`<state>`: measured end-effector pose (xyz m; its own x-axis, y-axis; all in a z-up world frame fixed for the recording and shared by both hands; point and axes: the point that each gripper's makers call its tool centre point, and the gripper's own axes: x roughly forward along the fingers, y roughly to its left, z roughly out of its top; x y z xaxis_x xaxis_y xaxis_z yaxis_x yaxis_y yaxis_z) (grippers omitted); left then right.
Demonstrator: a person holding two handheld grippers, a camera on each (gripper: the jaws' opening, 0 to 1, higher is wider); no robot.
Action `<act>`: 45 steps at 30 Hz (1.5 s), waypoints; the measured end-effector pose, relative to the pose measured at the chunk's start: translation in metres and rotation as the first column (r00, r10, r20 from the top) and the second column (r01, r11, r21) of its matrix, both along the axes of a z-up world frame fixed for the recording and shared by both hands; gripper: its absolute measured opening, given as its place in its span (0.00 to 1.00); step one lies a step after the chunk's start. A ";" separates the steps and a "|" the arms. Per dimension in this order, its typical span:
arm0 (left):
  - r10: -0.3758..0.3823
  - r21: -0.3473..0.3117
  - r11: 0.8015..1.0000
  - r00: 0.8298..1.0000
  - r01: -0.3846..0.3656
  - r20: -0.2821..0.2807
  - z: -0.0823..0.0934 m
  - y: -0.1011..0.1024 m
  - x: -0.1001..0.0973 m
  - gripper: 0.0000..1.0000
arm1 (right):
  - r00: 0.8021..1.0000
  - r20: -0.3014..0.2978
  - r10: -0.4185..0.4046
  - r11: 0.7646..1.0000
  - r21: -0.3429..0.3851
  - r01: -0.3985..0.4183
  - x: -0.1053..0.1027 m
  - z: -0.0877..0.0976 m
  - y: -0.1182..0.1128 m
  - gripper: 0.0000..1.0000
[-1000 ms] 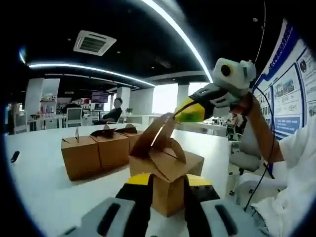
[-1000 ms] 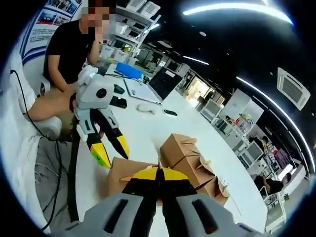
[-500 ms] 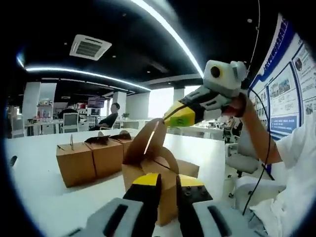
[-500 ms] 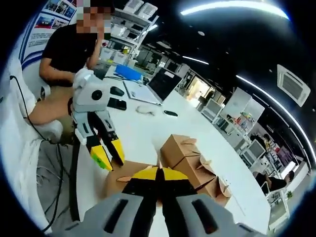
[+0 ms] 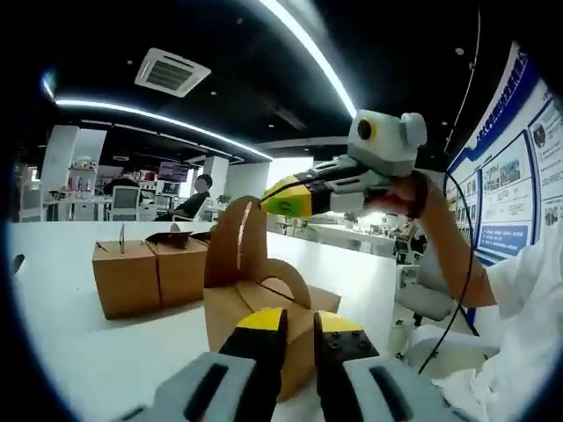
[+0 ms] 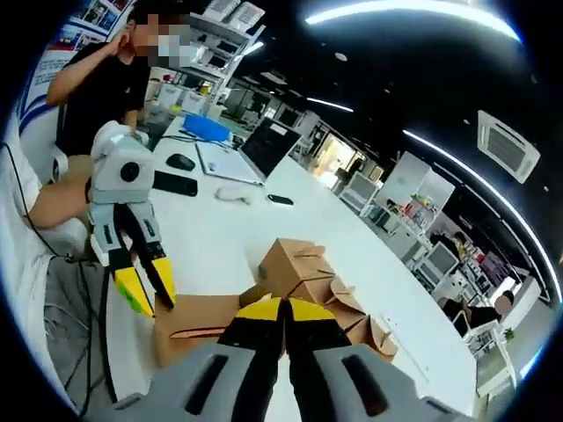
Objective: Pick up one paper box from the group, open the paper box, and remove the item inside
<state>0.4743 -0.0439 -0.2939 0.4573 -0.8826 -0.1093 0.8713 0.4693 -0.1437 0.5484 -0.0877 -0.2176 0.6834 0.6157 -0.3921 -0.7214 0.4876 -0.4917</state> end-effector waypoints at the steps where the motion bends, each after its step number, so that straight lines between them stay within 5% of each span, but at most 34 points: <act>1: 0.000 0.002 1.000 1.000 0.000 0.002 0.000 0.000 0.000 0.15 | 1.000 0.000 -0.005 1.000 0.003 0.005 0.004 0.000 -0.001 0.03; 14: -0.003 0.008 1.000 1.000 0.003 0.012 0.000 -0.001 -0.001 0.15 | 0.998 0.024 -0.067 0.998 -0.019 0.067 0.025 -0.001 -0.006 0.05; 25: -0.006 0.005 1.000 1.000 0.006 0.010 0.001 0.000 0.000 0.15 | 0.993 0.010 -0.117 0.993 0.004 0.117 0.040 -0.012 -0.007 0.19; 35: -0.010 -0.002 1.000 1.000 0.010 0.010 0.001 0.000 0.000 0.15 | 0.986 0.040 -0.163 0.984 -0.060 0.165 0.057 -0.035 -0.011 0.21; 45: -0.014 -0.001 1.000 1.000 0.014 0.011 0.000 -0.002 -0.001 0.15 | 0.984 -0.018 -0.177 0.982 -0.070 0.176 0.058 -0.062 -0.016 0.22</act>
